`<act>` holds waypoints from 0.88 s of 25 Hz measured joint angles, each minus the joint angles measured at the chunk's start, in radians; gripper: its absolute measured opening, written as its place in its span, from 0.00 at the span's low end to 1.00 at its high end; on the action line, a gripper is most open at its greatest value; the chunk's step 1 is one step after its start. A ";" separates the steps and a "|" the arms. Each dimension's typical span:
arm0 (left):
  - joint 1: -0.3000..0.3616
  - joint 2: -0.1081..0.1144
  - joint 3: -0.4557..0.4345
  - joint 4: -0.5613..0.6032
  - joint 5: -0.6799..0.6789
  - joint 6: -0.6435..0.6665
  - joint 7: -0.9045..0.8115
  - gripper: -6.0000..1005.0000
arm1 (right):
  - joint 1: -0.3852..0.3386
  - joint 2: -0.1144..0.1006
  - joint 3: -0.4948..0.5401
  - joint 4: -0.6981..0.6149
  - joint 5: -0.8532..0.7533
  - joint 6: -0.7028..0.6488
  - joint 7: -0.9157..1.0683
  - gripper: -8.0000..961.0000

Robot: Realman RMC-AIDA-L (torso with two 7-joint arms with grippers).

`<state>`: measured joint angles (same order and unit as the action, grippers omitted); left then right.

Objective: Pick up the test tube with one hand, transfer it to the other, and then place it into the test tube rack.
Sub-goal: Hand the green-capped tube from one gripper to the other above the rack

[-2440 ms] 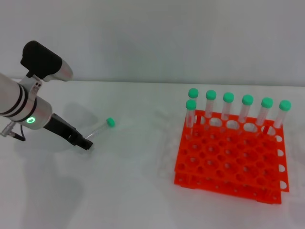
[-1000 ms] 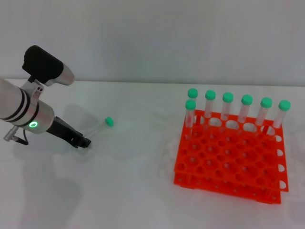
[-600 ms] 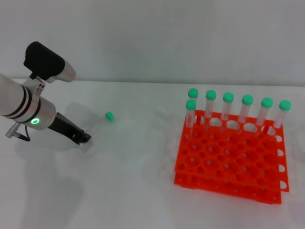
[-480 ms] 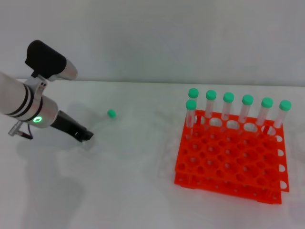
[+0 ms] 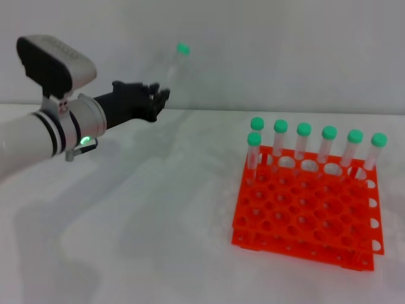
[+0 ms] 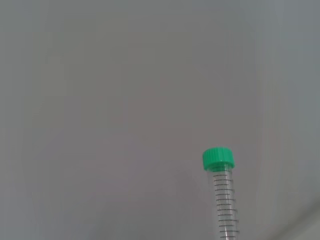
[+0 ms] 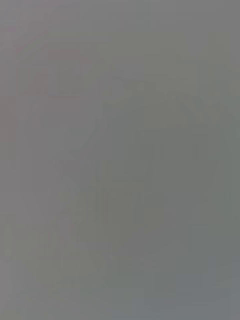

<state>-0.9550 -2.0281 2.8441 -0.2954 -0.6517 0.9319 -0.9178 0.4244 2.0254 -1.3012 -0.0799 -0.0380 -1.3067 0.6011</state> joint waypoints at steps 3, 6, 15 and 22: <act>0.059 -0.040 -0.001 0.054 -0.254 0.061 0.245 0.19 | 0.001 -0.006 -0.039 -0.002 -0.003 0.001 0.072 0.64; 0.125 -0.051 -0.002 0.205 -0.434 0.140 0.487 0.19 | -0.002 -0.016 -0.120 -0.033 -0.004 0.001 0.134 0.64; 0.219 -0.068 -0.001 0.552 -0.416 0.249 0.832 0.19 | 0.017 -0.105 -0.392 -0.208 -0.155 -0.047 0.372 0.63; 0.232 -0.073 -0.002 0.632 -0.390 0.260 0.813 0.19 | 0.117 -0.162 -0.395 -0.230 -0.317 -0.110 0.510 0.63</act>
<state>-0.7234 -2.1008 2.8418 0.3363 -1.0417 1.1923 -0.1047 0.5411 1.8639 -1.6964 -0.3098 -0.3549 -1.4167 1.1110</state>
